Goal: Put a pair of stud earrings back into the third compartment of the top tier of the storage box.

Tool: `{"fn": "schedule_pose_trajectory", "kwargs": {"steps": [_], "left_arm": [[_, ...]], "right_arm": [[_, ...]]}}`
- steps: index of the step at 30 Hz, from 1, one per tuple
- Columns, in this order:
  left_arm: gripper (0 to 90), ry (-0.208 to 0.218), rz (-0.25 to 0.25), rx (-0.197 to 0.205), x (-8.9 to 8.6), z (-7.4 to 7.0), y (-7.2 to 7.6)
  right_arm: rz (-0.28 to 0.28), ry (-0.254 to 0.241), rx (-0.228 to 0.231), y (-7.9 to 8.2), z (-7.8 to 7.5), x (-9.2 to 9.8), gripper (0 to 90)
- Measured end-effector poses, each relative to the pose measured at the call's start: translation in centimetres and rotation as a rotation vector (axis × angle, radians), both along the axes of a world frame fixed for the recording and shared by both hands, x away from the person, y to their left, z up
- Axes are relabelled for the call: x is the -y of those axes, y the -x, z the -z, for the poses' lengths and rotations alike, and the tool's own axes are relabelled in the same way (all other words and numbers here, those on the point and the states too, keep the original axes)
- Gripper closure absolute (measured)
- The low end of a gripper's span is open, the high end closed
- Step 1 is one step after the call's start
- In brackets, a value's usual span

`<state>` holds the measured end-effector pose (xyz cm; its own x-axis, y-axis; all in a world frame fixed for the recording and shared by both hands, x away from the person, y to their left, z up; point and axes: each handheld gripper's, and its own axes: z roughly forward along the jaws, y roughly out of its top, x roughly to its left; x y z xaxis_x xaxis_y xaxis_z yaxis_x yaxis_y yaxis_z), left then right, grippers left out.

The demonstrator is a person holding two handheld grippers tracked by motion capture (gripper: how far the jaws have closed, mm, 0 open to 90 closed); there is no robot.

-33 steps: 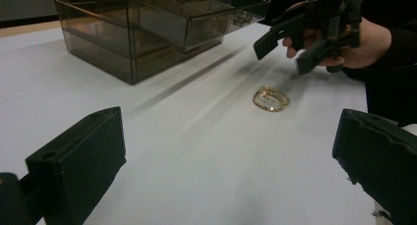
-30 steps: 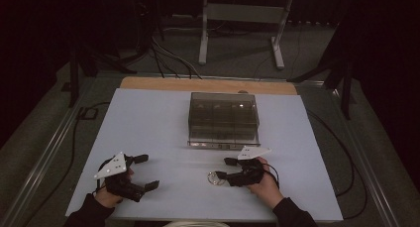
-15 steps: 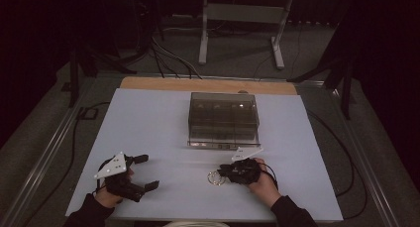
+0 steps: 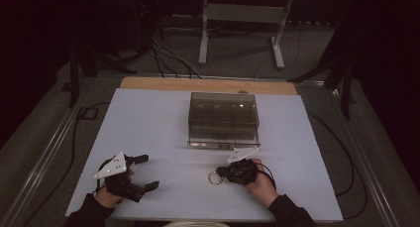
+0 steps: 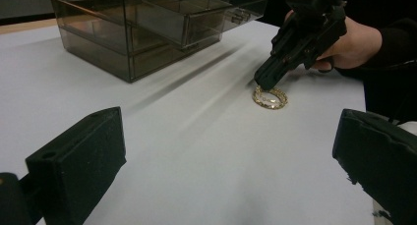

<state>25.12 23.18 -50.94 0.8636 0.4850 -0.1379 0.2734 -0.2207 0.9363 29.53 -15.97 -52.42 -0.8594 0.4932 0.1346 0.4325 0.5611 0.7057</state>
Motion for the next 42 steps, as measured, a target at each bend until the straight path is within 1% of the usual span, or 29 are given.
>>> {"fn": "schedule_pose_trajectory", "kwargs": {"steps": [11,17,31,37,42], "left_arm": [[0.5,-0.001,0.000,0.002,0.0,0.0,0.0],[0.5,-0.001,-0.001,0.000,0.0,0.0,0.0],[0.5,-0.002,-0.001,-0.003,0.1,0.1,0.0],[0.4,-0.001,-0.001,-0.003,0.1,0.1,0.0],[0.5,-0.002,-0.001,-0.004,0.1,0.1,0.0]], "right_arm": [[0.007,-0.037,0.009,0.1,-0.7,0.3,85.7],[0.001,-0.057,0.019,0.5,-1.5,0.3,85.7],[0.007,-0.083,0.034,0.7,-2.8,0.7,85.7],[0.013,-0.082,0.040,0.7,-3.4,0.8,85.8],[0.015,-0.093,0.042,0.7,-3.8,1.0,85.8]]}}
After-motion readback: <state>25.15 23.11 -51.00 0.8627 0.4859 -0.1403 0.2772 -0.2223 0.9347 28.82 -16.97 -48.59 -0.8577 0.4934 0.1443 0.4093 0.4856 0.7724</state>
